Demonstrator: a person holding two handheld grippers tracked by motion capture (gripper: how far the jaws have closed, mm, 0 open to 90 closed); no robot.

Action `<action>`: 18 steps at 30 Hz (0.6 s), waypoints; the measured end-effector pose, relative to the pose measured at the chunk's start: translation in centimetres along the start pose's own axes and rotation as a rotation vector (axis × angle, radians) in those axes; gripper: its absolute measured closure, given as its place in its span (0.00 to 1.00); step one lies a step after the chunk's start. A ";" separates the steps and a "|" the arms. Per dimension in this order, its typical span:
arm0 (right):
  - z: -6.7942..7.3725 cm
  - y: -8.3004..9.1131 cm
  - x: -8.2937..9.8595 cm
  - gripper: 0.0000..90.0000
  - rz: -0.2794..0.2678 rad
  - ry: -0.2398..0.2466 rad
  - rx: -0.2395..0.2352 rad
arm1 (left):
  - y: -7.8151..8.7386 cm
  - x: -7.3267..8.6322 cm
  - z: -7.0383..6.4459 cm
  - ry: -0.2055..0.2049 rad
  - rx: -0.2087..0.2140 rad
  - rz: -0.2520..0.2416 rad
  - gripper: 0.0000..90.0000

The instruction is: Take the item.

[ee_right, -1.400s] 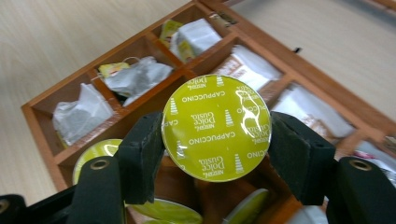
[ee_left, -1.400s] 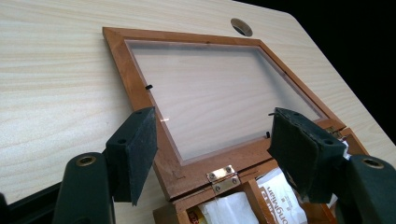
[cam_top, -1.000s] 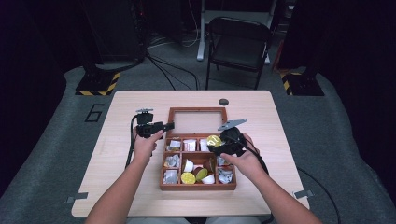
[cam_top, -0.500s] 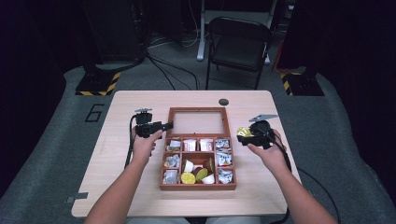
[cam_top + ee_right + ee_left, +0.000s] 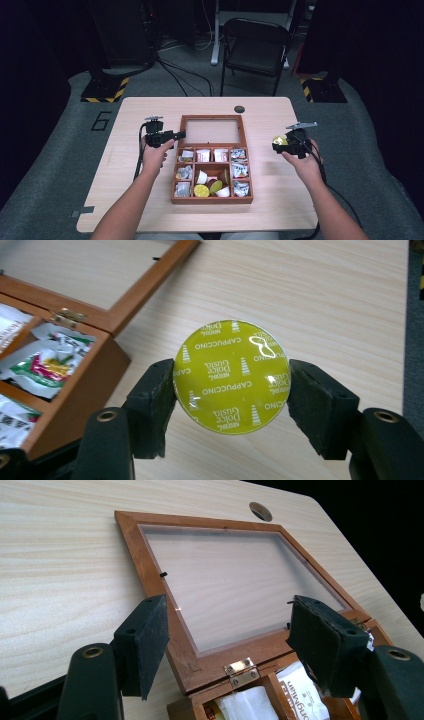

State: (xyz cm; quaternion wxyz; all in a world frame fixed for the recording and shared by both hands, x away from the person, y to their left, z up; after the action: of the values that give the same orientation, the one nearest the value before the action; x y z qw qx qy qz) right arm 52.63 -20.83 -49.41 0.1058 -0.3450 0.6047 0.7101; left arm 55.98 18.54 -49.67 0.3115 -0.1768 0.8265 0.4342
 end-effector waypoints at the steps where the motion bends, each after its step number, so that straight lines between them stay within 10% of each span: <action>1: 0.0 0.0 0.0 0.41 0.000 0.000 0.000 | 0.0 0.0 0.0 0.000 0.000 0.000 0.36; 18: -3.0 -3.6 3.5 0.41 0.078 -0.070 0.079 | 0.1 -0.1 0.3 -0.004 -0.008 -0.003 0.36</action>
State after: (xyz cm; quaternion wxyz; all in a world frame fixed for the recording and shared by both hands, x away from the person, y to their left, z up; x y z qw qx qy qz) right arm 53.18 -23.69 -54.51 0.1127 -0.2919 0.6410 0.7009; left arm 56.09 18.86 -49.67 0.3130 -0.1783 0.8240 0.4373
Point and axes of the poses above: each handheld gripper's, and its own axes: y roughly backward along the jaws, x roughly out of its underside, z roughly to its left, the point moved 9 cm from there along -y, roughly forward along the jaws, and after that the axes turned 5 degrees about z, right-handed, at the moved point
